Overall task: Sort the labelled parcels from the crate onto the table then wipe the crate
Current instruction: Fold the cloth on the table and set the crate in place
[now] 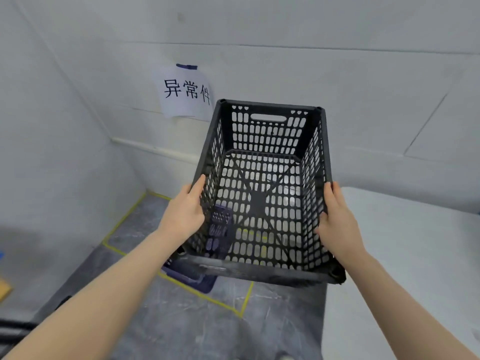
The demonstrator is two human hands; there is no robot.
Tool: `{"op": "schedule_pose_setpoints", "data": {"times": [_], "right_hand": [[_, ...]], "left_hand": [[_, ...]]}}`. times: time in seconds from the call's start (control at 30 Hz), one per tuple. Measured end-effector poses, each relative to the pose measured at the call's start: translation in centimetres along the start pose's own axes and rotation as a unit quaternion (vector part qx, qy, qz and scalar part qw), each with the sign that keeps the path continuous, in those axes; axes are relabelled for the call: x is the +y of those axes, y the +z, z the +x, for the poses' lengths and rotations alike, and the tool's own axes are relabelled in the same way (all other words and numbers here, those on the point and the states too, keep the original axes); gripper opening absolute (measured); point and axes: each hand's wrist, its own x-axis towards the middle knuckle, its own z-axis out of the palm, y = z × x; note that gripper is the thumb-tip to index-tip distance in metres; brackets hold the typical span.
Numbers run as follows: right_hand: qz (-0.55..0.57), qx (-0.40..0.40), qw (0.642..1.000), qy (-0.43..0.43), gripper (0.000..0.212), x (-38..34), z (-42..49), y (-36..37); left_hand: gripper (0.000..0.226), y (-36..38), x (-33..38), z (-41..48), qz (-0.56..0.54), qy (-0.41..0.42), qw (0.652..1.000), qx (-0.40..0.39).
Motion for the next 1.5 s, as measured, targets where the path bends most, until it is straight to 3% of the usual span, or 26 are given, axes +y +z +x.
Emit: {"op": "schedule_pose_setpoints", "data": {"times": [0.4,0.6,1.07,1.5], "right_hand": [[-0.002,-0.081,0.997,-0.014,0.075,-4.2,4.6,5.9],[0.009,-0.117,0.993,0.018,0.078,-6.9,5.0,11.2],[0.006,-0.15,0.975,0.162,0.078,-14.5,5.3,32.8],[-0.066,-0.212,0.958,0.182,0.08,-11.2,11.1,49.8]], "left_hand": [[0.069,0.6,-7.2,1.4,-0.008,-0.059,0.998,0.009],[0.069,0.8,-13.3,2.6,0.011,-0.074,0.997,-0.008],[0.075,5.7,-34.3,12.3,0.093,-0.009,0.987,-0.131],[0.085,18.6,-46.3,19.3,0.16,-0.034,0.969,-0.187]]}}
